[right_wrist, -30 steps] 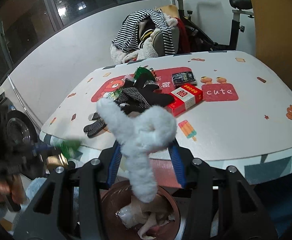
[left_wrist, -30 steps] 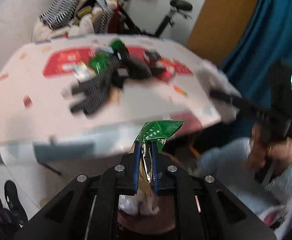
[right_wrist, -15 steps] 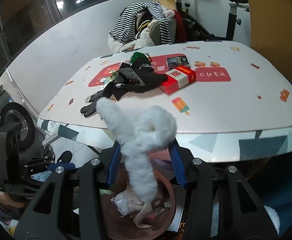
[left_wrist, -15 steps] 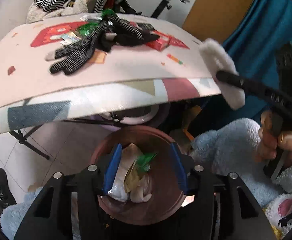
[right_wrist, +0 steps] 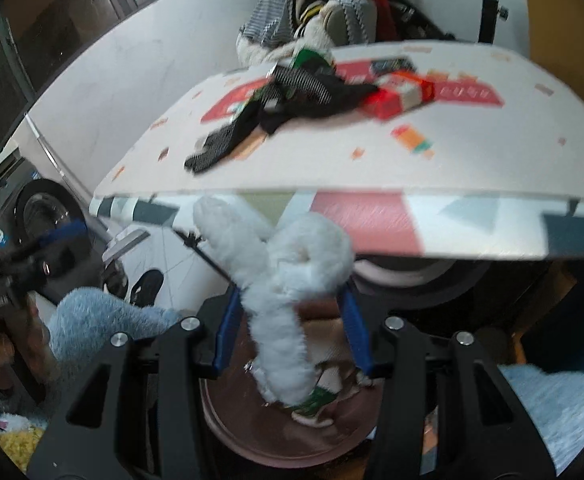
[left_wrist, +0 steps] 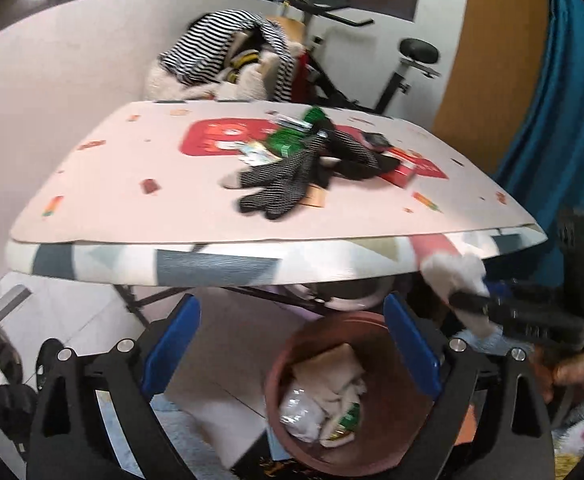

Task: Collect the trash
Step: 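Lower the white fluffy item into the bin and open the right gripper, then reach the right gripper to the red cigarette box and grasp it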

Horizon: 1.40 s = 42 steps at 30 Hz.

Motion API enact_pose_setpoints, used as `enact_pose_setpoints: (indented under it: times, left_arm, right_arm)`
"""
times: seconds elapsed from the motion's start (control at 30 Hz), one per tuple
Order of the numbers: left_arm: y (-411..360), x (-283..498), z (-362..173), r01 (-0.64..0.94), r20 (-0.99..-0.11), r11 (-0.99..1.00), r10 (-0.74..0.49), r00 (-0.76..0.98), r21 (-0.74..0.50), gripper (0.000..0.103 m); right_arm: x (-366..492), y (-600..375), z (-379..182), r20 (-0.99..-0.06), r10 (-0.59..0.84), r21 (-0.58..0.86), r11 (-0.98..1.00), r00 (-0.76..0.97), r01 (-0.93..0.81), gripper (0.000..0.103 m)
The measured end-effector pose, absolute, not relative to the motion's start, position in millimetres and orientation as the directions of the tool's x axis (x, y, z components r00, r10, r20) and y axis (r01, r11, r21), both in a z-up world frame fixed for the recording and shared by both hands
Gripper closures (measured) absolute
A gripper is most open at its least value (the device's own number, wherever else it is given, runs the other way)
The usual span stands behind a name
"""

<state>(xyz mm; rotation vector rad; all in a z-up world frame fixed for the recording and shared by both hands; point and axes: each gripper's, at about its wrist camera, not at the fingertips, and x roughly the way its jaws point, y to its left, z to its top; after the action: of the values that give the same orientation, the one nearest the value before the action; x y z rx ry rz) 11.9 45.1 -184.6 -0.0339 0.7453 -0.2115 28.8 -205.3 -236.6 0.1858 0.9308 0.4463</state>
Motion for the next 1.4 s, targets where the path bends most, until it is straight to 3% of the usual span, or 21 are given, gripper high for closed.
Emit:
enact_pose_setpoints:
  times: [0.33, 0.97, 1.0, 1.2, 1.27, 1.4]
  left_arm:
    - [68.5, 3.3, -194.8, 0.050, -0.661, 0.991, -0.120, 0.741, -0.125, 0.012]
    - [69.2, 6.2, -202.6, 0.022, -0.693, 0.991, -0.110, 0.712, -0.135, 0.012]
    - [70.0, 6.3, -202.9, 0.019, -0.694, 0.990, -0.111, 0.712, -0.138, 0.012]
    - [71.4, 7.2, -203.9, 0.012, -0.698, 0.990, -0.109, 0.708, -0.142, 0.012]
    - [71.0, 7.1, -204.0, 0.014, -0.698, 0.990, -0.109, 0.707, -0.141, 0.012]
    - [71.1, 7.7, -204.4, 0.013, -0.700, 0.990, -0.108, 0.706, -0.140, 0.012]
  right_arm:
    - [29.5, -182.3, -261.9, -0.792, 0.396, 0.273, 0.911, 0.465, -0.310, 0.055]
    - [28.9, -168.0, -273.7, -0.828, 0.365, 0.229, 0.913, 0.426, -0.338, 0.052]
    - [28.8, -167.7, -273.6, -0.827, 0.369, 0.232, 0.911, 0.424, -0.340, 0.049]
    - [27.1, -169.5, -269.7, -0.815, 0.360, 0.220, 0.917, 0.454, -0.332, 0.010]
    - [27.5, -171.7, -267.9, -0.811, 0.355, 0.218, 0.921, 0.464, -0.324, 0.006]
    - [27.6, -176.8, -261.4, -0.791, 0.378, 0.245, 0.916, 0.481, -0.317, 0.006]
